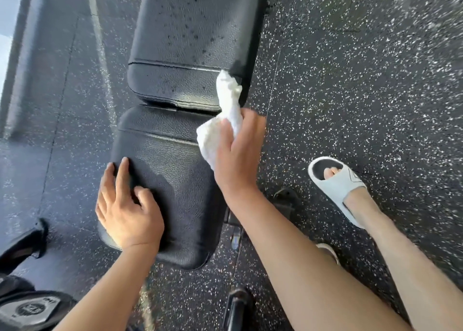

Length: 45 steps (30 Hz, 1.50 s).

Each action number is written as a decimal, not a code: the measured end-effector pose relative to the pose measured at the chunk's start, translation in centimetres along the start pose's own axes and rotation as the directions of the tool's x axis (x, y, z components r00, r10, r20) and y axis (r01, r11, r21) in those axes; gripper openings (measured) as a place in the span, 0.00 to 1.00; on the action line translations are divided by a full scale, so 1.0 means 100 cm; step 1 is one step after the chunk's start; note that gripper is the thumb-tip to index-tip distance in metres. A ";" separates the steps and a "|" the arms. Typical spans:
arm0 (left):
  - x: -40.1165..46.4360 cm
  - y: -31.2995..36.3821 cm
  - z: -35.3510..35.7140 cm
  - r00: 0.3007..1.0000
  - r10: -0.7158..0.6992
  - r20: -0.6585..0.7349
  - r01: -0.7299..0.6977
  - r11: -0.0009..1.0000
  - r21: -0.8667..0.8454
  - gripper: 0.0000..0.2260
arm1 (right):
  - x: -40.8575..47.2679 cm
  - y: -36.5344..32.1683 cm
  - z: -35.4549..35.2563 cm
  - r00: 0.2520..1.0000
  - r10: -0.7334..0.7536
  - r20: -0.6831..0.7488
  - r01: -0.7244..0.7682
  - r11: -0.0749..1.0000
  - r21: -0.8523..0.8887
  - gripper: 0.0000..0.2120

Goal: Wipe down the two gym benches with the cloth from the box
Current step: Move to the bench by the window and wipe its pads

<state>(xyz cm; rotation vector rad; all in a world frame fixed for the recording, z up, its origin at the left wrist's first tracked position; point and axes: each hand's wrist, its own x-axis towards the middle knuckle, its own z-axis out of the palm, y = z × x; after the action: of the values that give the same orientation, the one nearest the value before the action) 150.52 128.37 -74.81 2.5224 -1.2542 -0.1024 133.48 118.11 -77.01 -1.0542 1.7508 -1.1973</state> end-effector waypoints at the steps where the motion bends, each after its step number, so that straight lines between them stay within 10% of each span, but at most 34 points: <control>1: 0.000 0.001 0.000 1.000 0.001 0.002 -0.001 1.000 0.002 0.29 | -0.011 0.002 -0.004 0.999 -0.038 0.016 0.038 0.999 -0.009 0.14; 10: 0.003 -0.002 0.001 1.000 -0.004 0.011 0.004 1.000 0.020 0.29 | -0.145 0.037 -0.046 0.923 -0.164 0.348 0.212 0.972 -0.104 0.17; 18: 0.004 -0.006 0.002 0.999 -0.013 0.032 0.012 0.999 0.048 0.29 | 0.002 -0.029 0.018 0.702 -0.409 0.583 0.696 0.568 -0.440 0.12; 29: 0.005 -0.007 0.000 0.998 -0.013 0.061 0.007 0.996 0.089 0.30 | 0.092 -0.096 0.181 0.054 -0.377 0.925 0.998 0.039 -0.043 0.12; 35: 0.007 -0.008 0.001 0.998 -0.008 0.066 0.000 0.992 0.128 0.30 | 0.090 -0.089 0.149 0.066 -0.366 0.928 0.990 0.143 -0.013 0.13; 45: 0.006 -0.010 0.002 0.994 -0.037 0.099 0.025 0.992 0.126 0.31 | 0.154 -0.079 0.019 -0.220 -0.154 0.963 0.947 0.202 0.248 0.18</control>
<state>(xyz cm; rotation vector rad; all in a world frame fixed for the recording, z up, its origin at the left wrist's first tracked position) 151.56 128.40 -75.26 2.6742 -1.2974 -0.1654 131.04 101.62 -71.99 -2.7286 0.2334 0.0845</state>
